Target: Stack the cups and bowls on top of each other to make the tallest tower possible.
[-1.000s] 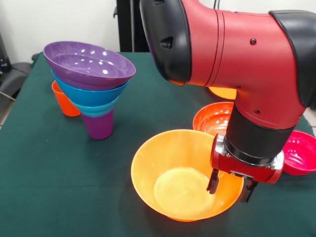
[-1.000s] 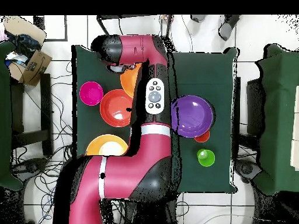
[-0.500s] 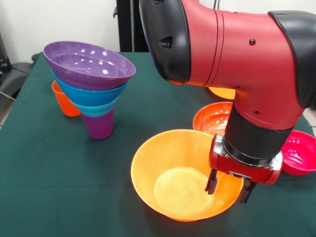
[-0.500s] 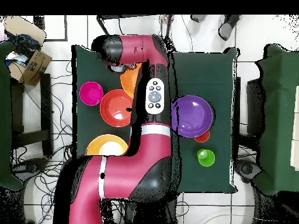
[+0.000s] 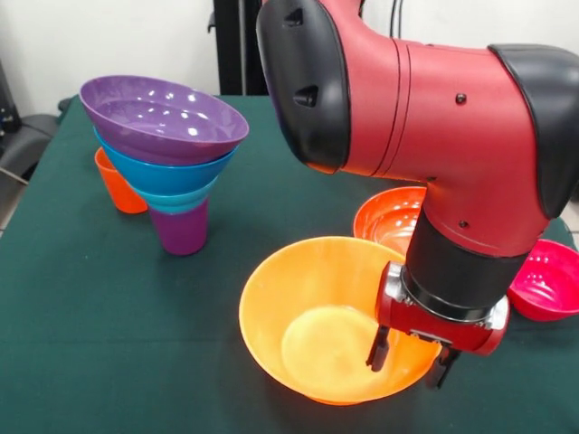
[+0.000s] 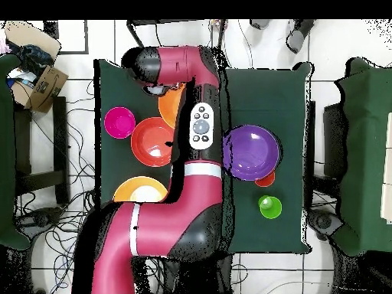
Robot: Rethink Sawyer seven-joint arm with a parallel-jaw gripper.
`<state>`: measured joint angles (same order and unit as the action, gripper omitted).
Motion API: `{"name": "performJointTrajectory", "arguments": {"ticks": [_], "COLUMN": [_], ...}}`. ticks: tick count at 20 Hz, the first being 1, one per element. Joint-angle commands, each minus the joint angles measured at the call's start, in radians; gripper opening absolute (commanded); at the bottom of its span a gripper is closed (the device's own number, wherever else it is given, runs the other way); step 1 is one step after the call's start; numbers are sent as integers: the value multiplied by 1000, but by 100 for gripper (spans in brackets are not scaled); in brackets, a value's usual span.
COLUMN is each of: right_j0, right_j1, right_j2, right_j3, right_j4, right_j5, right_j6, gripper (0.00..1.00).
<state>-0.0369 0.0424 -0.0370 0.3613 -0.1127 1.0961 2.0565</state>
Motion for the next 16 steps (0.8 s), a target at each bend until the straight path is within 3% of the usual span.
{"name": "performJointTrajectory", "arguments": {"ticks": [1,16], "right_j0": [30,31], "right_j1": [58,124], "right_j2": [5,-89], "right_j3": [-26,-118], "right_j4": [-71,-35], "right_j5": [106,279], "right_j6": [-132,-124], "gripper": [100,100]}}
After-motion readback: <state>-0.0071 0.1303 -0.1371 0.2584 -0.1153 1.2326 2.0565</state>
